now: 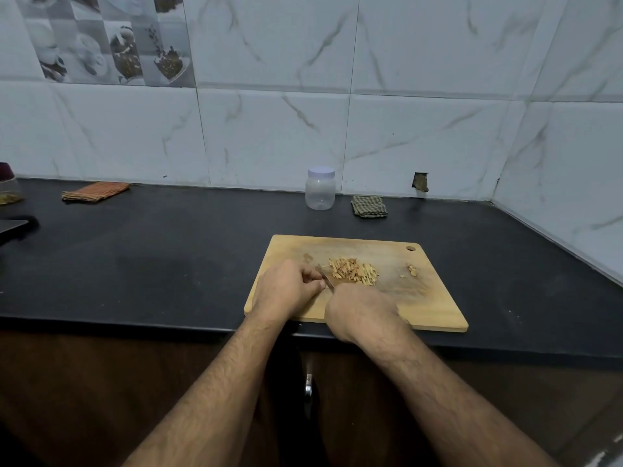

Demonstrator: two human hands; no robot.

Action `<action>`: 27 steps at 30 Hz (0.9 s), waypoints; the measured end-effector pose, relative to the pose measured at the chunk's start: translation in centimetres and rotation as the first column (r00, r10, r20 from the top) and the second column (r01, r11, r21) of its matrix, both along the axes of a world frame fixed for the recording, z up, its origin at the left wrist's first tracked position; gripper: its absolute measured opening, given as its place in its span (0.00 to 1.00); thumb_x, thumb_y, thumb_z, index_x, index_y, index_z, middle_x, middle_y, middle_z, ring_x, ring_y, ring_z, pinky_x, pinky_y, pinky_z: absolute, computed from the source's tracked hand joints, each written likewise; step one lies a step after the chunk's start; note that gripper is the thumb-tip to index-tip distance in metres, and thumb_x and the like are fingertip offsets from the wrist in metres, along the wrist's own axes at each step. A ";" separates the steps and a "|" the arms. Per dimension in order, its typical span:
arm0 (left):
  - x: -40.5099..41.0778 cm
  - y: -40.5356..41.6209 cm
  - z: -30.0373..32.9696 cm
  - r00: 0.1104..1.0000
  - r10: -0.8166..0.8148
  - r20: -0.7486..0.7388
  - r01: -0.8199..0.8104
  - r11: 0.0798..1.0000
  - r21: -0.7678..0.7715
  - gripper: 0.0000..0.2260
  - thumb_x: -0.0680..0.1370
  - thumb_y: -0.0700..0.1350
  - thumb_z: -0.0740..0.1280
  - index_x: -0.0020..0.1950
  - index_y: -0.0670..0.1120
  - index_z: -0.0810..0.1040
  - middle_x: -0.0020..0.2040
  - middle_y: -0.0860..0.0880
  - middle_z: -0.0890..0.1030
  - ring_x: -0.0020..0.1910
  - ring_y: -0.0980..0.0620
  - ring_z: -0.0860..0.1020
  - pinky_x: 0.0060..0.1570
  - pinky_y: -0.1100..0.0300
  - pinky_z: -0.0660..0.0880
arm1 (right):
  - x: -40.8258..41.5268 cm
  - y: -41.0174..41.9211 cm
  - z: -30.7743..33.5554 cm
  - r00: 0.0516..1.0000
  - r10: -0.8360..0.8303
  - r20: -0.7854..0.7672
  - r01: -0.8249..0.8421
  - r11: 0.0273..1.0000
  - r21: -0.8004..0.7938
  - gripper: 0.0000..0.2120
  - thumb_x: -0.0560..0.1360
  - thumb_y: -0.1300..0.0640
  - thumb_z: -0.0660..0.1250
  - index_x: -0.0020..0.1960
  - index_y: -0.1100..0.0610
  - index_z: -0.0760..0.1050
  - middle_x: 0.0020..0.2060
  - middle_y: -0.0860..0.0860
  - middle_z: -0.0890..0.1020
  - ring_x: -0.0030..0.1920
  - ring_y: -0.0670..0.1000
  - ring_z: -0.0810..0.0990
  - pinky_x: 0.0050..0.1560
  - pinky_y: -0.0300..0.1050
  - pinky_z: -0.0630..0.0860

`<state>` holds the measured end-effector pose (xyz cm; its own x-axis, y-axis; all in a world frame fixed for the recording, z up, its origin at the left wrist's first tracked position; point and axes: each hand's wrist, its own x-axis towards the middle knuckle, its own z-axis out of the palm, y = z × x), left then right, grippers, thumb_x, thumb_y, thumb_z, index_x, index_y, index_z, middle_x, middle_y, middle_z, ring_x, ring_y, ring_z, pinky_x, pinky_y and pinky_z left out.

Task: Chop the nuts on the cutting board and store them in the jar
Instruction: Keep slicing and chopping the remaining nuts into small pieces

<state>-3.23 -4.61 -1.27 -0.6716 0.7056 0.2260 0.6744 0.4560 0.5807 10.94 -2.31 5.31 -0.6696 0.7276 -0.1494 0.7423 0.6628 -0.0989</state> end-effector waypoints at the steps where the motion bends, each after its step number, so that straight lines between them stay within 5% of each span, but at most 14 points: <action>1: 0.1 0.0 0.1 1.000 0.005 -0.005 -0.005 1.000 -0.006 0.07 0.74 0.56 0.71 0.50 0.59 0.85 0.48 0.59 0.84 0.48 0.58 0.79 0.48 0.58 0.76 | 0.1 0.0 0.1 1.000 -0.001 0.002 0.001 1.000 -0.005 0.15 0.79 0.61 0.61 0.65 0.57 0.75 0.60 0.54 0.79 0.58 0.55 0.78 0.48 0.47 0.71; 12: 0.4 -0.3 0.4 1.000 -0.008 -0.023 0.008 1.000 -0.009 0.08 0.76 0.55 0.70 0.53 0.58 0.85 0.54 0.60 0.83 0.52 0.58 0.79 0.44 0.61 0.71 | 2.8 -0.4 -1.2 1.000 -0.028 -0.005 0.028 0.998 -0.056 0.14 0.79 0.58 0.61 0.63 0.56 0.75 0.58 0.54 0.79 0.56 0.55 0.78 0.50 0.49 0.74; 16: 0.4 -0.3 0.5 1.000 -0.011 -0.014 0.011 1.000 -0.025 0.08 0.77 0.52 0.68 0.53 0.57 0.85 0.55 0.60 0.83 0.54 0.56 0.79 0.50 0.59 0.75 | 2.5 -0.2 -1.1 0.998 -0.052 -0.020 0.051 0.998 -0.048 0.13 0.78 0.59 0.62 0.62 0.56 0.76 0.56 0.53 0.80 0.54 0.54 0.78 0.48 0.47 0.75; 27: 0.2 0.1 0.2 0.997 0.038 0.061 -0.040 0.998 0.039 0.03 0.73 0.51 0.73 0.42 0.57 0.80 0.35 0.59 0.78 0.38 0.58 0.76 0.39 0.60 0.70 | 0.9 0.6 -0.6 0.998 0.017 -0.055 -0.016 1.000 0.013 0.15 0.80 0.57 0.57 0.64 0.55 0.75 0.59 0.53 0.80 0.57 0.54 0.78 0.48 0.47 0.70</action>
